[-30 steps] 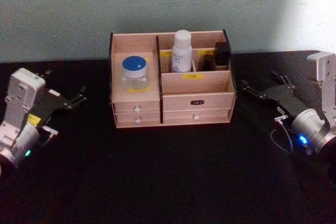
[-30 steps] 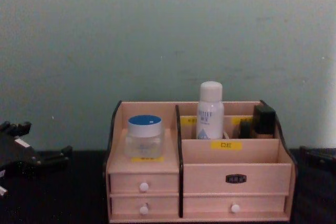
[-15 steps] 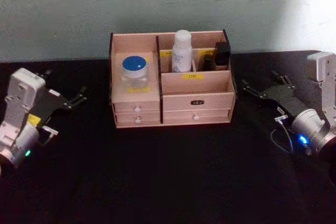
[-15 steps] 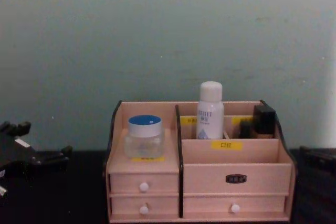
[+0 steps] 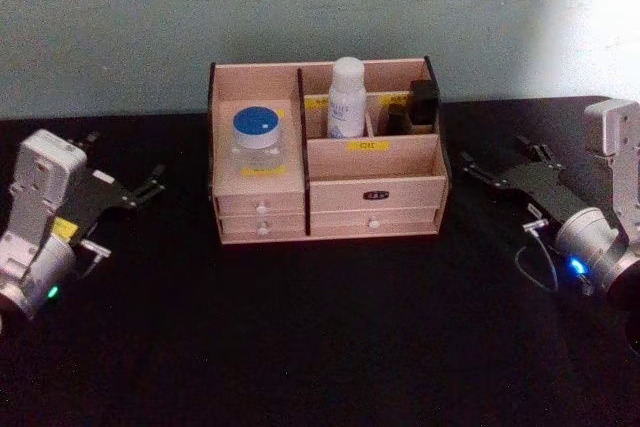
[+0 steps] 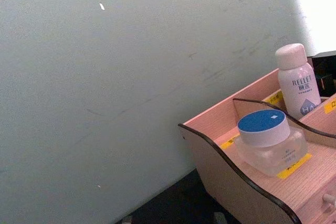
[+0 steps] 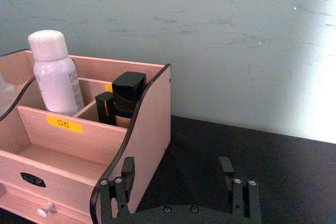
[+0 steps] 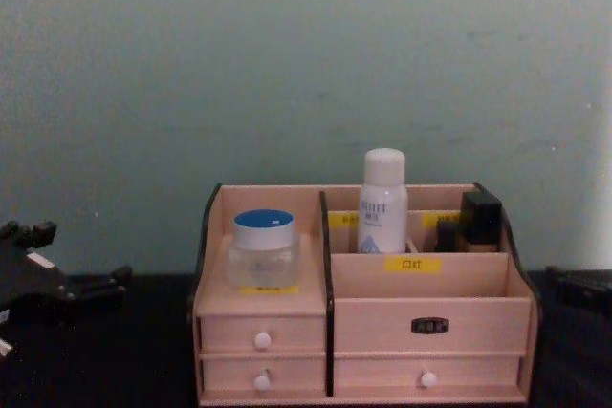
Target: Pick up the facial cleanser and watermelon frost from the table and place them into the tiered storage box.
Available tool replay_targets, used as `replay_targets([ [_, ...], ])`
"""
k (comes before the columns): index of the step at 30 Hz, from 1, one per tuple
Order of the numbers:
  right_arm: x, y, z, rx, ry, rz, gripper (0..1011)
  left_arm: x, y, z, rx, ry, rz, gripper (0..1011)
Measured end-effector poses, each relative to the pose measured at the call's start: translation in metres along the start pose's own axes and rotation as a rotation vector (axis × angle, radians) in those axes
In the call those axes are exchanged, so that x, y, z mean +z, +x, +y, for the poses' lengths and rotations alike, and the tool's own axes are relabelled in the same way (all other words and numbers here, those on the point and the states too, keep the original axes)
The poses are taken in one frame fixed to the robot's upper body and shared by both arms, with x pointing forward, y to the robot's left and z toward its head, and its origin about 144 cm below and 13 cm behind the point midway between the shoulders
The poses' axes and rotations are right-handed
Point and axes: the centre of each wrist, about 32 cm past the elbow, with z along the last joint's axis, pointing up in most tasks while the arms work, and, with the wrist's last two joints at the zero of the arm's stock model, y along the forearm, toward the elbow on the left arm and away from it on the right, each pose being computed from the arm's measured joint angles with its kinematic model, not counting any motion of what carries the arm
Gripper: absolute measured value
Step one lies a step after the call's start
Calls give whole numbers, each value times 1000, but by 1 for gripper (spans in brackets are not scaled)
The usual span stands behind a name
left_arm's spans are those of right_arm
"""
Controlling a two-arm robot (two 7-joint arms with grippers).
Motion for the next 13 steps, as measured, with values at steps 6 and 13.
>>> replay_targets([
  [6, 0, 0, 0, 0, 0, 0, 1002, 0, 0, 0, 0, 0, 0, 1001],
  [13, 0, 0, 0, 0, 0, 0, 1003, 0, 0, 0, 0, 0, 0, 1001],
])
